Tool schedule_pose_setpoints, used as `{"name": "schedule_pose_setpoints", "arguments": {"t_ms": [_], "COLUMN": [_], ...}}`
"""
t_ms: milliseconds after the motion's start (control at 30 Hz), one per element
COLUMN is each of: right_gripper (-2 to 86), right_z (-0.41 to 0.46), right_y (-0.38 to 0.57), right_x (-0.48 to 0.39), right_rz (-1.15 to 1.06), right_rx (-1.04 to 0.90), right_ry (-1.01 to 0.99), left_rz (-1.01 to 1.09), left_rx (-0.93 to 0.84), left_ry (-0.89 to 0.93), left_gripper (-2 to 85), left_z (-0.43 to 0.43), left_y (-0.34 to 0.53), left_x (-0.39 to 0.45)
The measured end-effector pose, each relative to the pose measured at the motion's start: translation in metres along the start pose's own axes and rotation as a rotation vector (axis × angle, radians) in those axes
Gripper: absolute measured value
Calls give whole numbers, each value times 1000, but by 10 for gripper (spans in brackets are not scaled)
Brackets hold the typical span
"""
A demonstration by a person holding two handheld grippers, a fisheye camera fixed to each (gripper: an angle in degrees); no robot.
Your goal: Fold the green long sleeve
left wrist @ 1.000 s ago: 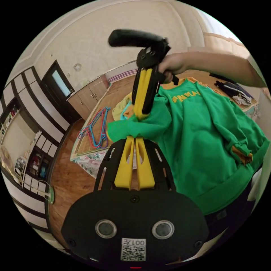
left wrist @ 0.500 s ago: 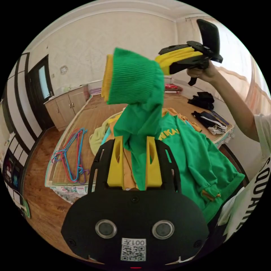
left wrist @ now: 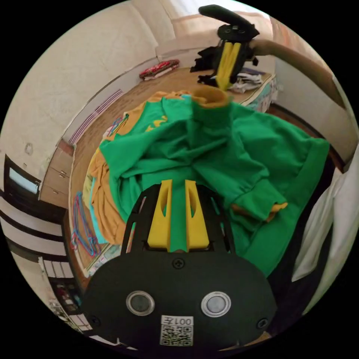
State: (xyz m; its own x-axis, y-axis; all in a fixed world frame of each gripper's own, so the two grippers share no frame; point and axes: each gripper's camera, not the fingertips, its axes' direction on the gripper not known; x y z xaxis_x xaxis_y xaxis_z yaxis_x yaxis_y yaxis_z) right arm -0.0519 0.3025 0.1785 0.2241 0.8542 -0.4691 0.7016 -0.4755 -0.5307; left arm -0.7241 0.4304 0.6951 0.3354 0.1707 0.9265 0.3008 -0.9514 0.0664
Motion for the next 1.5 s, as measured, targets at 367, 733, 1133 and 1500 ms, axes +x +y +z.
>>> {"name": "schedule_pose_setpoints", "arguments": {"t_ms": [367, 733, 1133, 1500], "right_gripper": [80, 57, 7, 10], "right_z": [-13, 102, 30, 106], "right_y": [-46, -222, -268, -326], "right_x": [77, 141, 181, 219], "right_rz": [168, 215, 241, 321], "right_rx": [352, 157, 322, 41], "right_ry": [14, 39, 4, 145], "left_rz": [-63, -241, -336, -605], "left_rx": [-162, -150, 96, 87], "left_ry": [-197, -126, -94, 201], "left_gripper": [91, 32, -10, -2], "left_z": [44, 56, 19, 100], "left_y": [-39, -26, 28, 100], "left_x": [-102, -152, -227, -280]}}
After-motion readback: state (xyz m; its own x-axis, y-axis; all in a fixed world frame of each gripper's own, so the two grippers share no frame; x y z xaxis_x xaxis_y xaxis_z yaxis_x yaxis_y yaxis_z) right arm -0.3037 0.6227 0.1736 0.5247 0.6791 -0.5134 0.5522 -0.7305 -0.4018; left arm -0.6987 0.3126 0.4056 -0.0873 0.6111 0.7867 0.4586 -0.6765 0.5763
